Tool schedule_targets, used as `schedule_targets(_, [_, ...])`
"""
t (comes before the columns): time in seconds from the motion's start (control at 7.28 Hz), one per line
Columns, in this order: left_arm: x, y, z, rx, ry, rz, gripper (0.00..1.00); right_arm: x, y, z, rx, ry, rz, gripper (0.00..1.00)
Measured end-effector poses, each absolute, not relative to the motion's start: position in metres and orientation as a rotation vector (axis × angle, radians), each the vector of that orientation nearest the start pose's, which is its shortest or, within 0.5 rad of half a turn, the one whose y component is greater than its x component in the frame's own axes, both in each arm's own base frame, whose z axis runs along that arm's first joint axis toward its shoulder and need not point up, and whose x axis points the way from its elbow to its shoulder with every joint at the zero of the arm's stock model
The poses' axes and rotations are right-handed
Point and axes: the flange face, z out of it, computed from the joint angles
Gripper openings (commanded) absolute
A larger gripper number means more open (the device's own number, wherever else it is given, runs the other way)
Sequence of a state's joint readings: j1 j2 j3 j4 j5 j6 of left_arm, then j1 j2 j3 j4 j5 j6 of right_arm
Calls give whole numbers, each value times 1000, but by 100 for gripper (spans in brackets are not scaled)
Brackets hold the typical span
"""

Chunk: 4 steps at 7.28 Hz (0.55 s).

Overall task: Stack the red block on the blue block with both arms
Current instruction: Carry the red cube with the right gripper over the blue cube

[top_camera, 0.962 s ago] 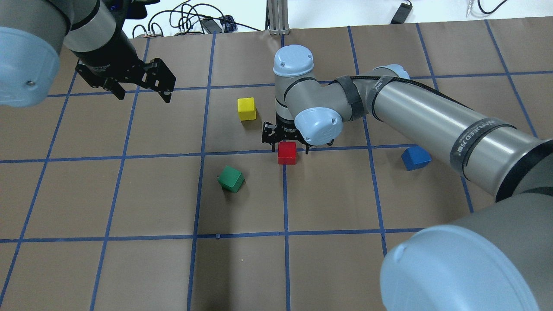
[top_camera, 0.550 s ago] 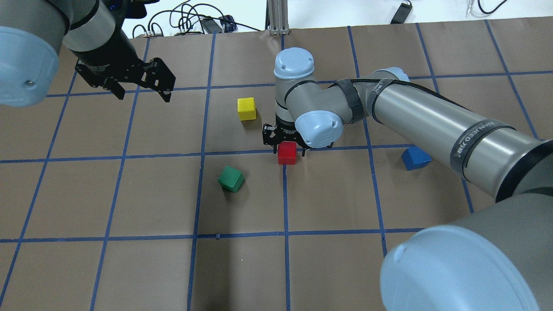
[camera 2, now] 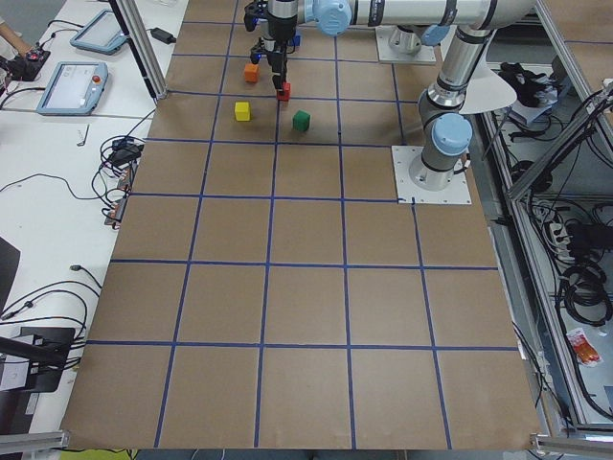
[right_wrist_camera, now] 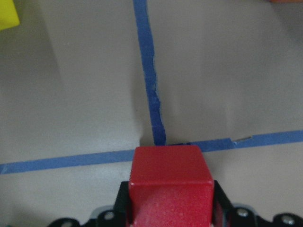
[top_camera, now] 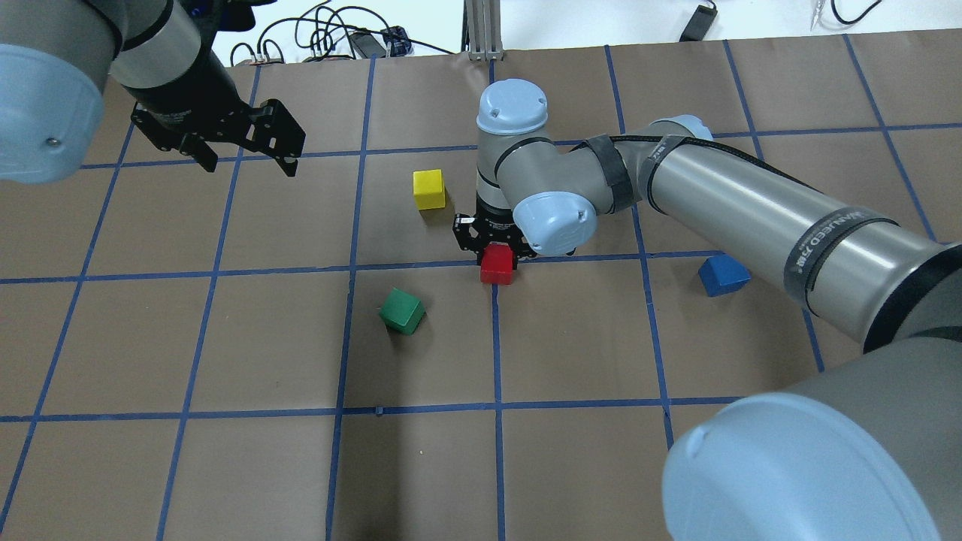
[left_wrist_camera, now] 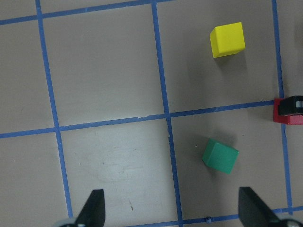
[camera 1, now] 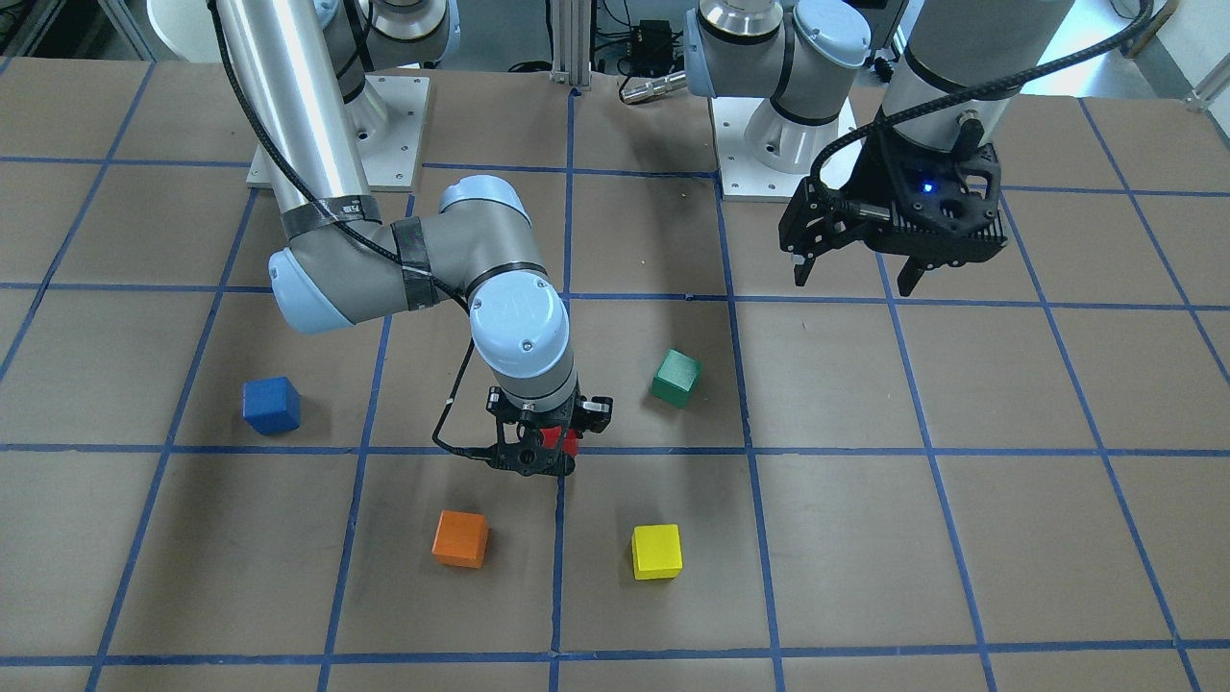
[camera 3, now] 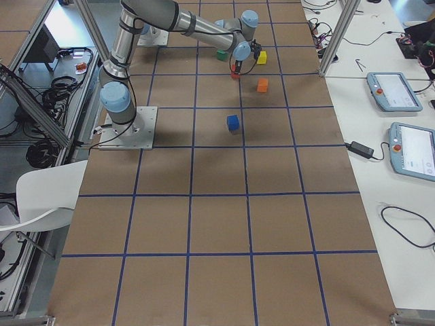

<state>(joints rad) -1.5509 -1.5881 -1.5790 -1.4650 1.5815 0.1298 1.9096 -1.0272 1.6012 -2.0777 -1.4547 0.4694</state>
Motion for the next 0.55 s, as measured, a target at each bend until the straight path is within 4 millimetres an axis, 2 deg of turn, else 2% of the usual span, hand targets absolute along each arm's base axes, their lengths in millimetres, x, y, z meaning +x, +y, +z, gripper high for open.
schedule_targets(0.27, [-122, -510, 486, 171, 3118, -123, 100, 339, -562, 238, 207, 3048, 116, 0])
schedule_targets(0.41, [-122, -510, 486, 170, 3118, -122, 100, 324, -565, 254, 232, 3050, 113, 0])
schedule_targets(0.55, [-122, -511, 485, 169, 3119, -121, 100, 297, -571, 265, 280, 3072, 130, 0])
